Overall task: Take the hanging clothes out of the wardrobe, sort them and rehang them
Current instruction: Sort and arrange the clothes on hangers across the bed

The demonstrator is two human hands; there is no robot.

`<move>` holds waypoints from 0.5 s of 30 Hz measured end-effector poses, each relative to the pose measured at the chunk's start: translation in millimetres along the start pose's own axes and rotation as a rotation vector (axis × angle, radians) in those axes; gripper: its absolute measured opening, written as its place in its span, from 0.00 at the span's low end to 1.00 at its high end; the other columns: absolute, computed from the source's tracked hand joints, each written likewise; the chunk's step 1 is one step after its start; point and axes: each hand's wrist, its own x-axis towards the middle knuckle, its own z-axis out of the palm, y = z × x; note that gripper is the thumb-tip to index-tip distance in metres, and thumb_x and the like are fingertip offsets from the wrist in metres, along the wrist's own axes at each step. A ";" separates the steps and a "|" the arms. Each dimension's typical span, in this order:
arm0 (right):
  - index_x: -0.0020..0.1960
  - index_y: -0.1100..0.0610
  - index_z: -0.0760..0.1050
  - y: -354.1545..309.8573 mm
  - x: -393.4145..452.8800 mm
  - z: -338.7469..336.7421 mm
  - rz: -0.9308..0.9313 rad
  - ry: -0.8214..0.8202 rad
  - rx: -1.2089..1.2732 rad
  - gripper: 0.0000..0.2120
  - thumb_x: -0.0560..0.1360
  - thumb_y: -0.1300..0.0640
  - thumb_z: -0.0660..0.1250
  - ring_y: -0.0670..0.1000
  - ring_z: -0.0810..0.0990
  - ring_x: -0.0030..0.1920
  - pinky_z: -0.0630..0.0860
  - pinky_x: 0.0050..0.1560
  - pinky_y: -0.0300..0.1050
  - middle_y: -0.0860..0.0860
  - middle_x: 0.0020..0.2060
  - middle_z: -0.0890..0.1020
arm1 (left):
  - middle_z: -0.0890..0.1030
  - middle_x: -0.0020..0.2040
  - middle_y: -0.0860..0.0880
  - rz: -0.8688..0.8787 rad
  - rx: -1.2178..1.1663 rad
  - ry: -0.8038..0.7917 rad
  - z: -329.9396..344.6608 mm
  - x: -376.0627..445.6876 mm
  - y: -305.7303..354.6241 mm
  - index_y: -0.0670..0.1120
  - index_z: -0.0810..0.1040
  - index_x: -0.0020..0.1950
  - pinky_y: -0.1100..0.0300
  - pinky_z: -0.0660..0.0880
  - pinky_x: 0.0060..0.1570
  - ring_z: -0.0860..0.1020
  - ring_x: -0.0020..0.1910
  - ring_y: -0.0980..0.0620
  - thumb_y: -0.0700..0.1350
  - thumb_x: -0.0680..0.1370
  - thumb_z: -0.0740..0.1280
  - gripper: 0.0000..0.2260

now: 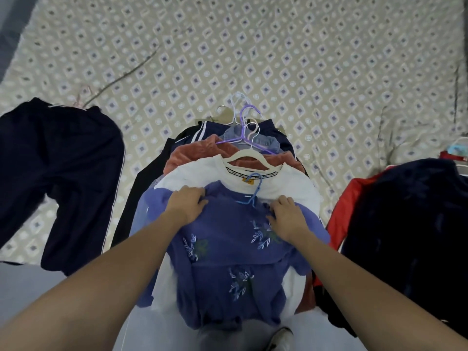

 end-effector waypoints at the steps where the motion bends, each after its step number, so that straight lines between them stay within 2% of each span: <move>1: 0.57 0.60 0.73 0.1 -5.3 -3.2 -0.001 0.021 0.069 0.10 0.81 0.53 0.65 0.62 0.73 0.57 0.70 0.52 0.56 0.58 0.55 0.75 | 0.81 0.46 0.48 0.003 -0.077 0.032 -0.8 -8.1 -0.6 0.52 0.74 0.44 0.45 0.77 0.48 0.78 0.49 0.42 0.51 0.82 0.66 0.08; 3: 0.53 0.60 0.69 1.1 -18.3 -15.7 -0.004 0.078 0.200 0.07 0.81 0.57 0.65 0.63 0.74 0.50 0.69 0.46 0.56 0.58 0.49 0.76 | 0.75 0.38 0.54 0.046 -0.172 0.110 -8.0 -26.8 4.4 0.55 0.67 0.38 0.46 0.75 0.43 0.75 0.44 0.45 0.49 0.81 0.68 0.14; 6: 0.52 0.55 0.66 2.7 -42.6 -48.5 0.011 0.157 0.369 0.10 0.78 0.59 0.67 0.59 0.75 0.42 0.71 0.41 0.56 0.52 0.40 0.77 | 0.72 0.36 0.57 0.100 -0.209 0.199 -31.3 -57.5 21.8 0.56 0.63 0.38 0.50 0.71 0.41 0.71 0.43 0.49 0.48 0.81 0.69 0.17; 8: 0.55 0.51 0.68 7.0 -59.5 -71.8 0.007 0.185 0.488 0.12 0.76 0.58 0.69 0.53 0.77 0.41 0.74 0.43 0.53 0.47 0.38 0.78 | 0.73 0.36 0.56 0.106 -0.247 0.244 -46.0 -77.5 30.4 0.55 0.64 0.38 0.51 0.67 0.39 0.71 0.43 0.50 0.48 0.81 0.68 0.16; 10: 0.57 0.47 0.73 13.6 -79.0 -92.5 -0.023 0.211 0.567 0.13 0.76 0.57 0.71 0.49 0.77 0.41 0.76 0.45 0.50 0.47 0.35 0.78 | 0.72 0.36 0.55 0.128 -0.290 0.301 -61.6 -99.1 39.2 0.54 0.65 0.39 0.52 0.64 0.38 0.71 0.41 0.51 0.49 0.82 0.66 0.15; 12: 0.57 0.46 0.76 19.9 -102.8 -110.9 -0.079 0.237 0.558 0.13 0.75 0.59 0.72 0.49 0.75 0.42 0.73 0.45 0.50 0.47 0.37 0.76 | 0.72 0.35 0.54 0.171 -0.293 0.355 -76.5 -124.1 51.6 0.53 0.64 0.39 0.51 0.65 0.38 0.71 0.40 0.51 0.52 0.81 0.64 0.14; 15: 0.52 0.50 0.77 28.5 -148.4 -134.8 -0.144 0.333 0.469 0.07 0.76 0.57 0.73 0.48 0.68 0.53 0.65 0.54 0.46 0.47 0.48 0.73 | 0.73 0.36 0.54 0.243 -0.264 0.423 -94.2 -173.5 83.0 0.53 0.65 0.39 0.50 0.68 0.39 0.71 0.40 0.55 0.55 0.80 0.62 0.12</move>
